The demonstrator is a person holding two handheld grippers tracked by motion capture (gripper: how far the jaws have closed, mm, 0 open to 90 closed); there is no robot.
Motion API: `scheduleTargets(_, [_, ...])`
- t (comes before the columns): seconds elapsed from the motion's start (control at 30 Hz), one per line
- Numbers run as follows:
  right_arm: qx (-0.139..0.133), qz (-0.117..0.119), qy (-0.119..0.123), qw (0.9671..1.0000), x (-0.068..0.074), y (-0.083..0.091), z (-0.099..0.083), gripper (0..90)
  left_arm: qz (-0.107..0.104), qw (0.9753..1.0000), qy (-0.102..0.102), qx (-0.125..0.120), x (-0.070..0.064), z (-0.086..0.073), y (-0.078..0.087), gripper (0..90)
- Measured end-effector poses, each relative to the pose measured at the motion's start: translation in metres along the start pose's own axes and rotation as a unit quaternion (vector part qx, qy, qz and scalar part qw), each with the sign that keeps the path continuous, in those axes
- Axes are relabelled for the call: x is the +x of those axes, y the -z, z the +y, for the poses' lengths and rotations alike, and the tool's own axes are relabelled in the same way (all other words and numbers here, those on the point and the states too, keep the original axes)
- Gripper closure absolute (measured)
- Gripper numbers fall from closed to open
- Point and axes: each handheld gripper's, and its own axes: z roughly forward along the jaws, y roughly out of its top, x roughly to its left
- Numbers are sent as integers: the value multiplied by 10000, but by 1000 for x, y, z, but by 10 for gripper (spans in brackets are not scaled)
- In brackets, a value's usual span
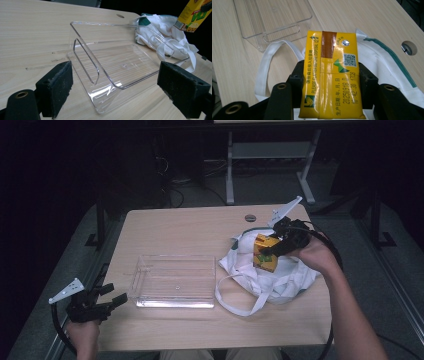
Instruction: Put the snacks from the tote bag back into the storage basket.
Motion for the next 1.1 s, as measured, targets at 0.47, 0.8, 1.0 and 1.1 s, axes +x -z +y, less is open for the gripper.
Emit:
scheduleTargets(0.47, [-230, 283, 230, 9991, 14, 5, 25, 516, -10, 10000, -56, 5, 0, 1, 0, 127])
scheduleTargets(0.8, [-352, 414, 342, 9979, 21, 4, 34, 516, -27, 10000, -39, -16, 0, 1, 0, 126])
scheduleTargets(1.0, [-329, 441, 433, 9975, 27, 5, 41, 517, -20, 10000, -44, -11, -1, 1, 0, 127])
scheduleTargets(1.1, [-326, 511, 481, 9970, 28, 4, 43, 518, 8, 10000, -45, -28, -1, 1, 0, 127])
